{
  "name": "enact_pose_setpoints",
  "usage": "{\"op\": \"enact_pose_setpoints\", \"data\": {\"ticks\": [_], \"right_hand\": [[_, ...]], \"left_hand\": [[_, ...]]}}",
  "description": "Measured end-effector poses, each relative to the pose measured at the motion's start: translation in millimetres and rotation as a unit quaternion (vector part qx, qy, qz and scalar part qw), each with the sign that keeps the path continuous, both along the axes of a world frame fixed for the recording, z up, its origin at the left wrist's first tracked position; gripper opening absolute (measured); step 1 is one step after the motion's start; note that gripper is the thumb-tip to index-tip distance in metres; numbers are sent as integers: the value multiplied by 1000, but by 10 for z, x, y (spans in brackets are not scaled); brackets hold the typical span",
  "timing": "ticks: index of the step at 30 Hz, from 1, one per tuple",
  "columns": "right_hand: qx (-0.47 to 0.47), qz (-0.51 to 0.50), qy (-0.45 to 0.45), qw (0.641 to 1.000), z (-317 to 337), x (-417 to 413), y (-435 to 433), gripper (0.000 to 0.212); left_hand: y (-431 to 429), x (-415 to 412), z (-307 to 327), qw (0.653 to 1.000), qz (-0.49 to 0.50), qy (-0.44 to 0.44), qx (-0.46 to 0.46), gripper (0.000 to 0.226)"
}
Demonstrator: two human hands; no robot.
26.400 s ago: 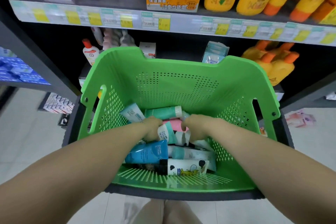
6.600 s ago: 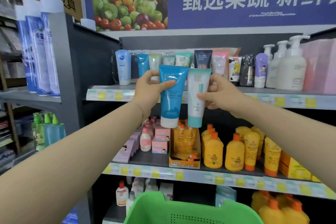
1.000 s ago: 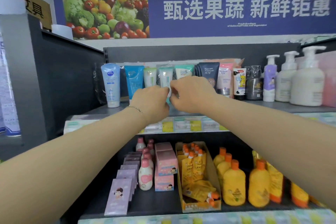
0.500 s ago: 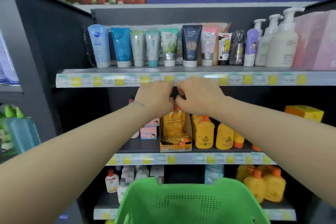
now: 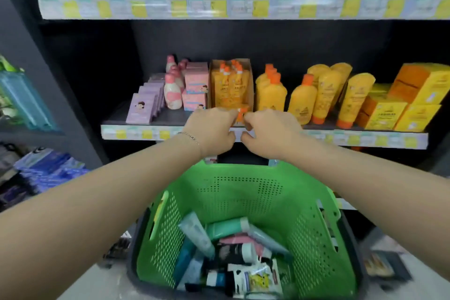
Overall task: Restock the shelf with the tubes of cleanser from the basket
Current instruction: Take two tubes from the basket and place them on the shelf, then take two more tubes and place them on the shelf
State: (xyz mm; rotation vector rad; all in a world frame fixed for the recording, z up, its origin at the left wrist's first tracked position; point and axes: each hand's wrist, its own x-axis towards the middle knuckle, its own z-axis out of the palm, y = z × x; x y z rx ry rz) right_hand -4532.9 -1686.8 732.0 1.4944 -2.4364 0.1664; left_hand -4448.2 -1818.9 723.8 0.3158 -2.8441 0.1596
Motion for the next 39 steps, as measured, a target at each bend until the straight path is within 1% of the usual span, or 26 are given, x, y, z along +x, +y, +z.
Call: {"op": "enact_pose_setpoints", "data": {"ticks": [2, 6, 12, 16, 19, 22, 24, 26, 29, 33, 36, 37, 38, 39], "right_hand": [[24, -7, -9, 1000, -185, -8, 47, 26], [52, -10, -53, 997, -541, -8, 121, 23], [101, -16, -106, 989, -1049, 25, 204, 27], [156, -25, -163, 974, -1359, 41, 235, 26], [203, -20, -193, 960, -1609, -28, 248, 24], [269, -19, -250, 930, -1880, -141, 295, 24], [339, -30, -274, 900, -2067, -194, 340, 26], [412, -32, -283, 866, -2219, -209, 373, 29], [458, -19, -307, 834, -2391, -157, 394, 36], [520, -1, -324, 791, -2599, -50, 436, 51], [545, 14, -322, 774, -2716, 24, 494, 57], [557, 20, -307, 772, -2738, 48, 508, 56], [567, 28, -286, 772, -2750, 73, 514, 50], [571, 35, -263, 777, -2766, 89, 517, 39]], "left_hand": [[16, 7, -198, 1000, 0, -12, 5, 24], [51, 30, -545, 999, -9, -49, 21, 19], [87, 79, -1054, 991, -11, -125, 56, 28], [174, 95, -1360, 979, -19, -179, 99, 29], [263, 84, -1624, 962, -43, -232, 134, 28], [325, 77, -1955, 937, -58, -296, 174, 27], [355, 94, -2189, 915, -53, -349, 193, 27], [383, 132, -2395, 891, -53, -406, 194, 29], [397, 181, -2595, 860, -64, -466, 200, 33], [392, 225, -2725, 839, -56, -494, 222, 39], [388, 241, -2778, 826, -50, -507, 243, 40], [385, 238, -2774, 821, -47, -509, 254, 40], [380, 226, -2755, 819, -45, -507, 265, 40], [373, 212, -2730, 820, -42, -499, 278, 41]]}}
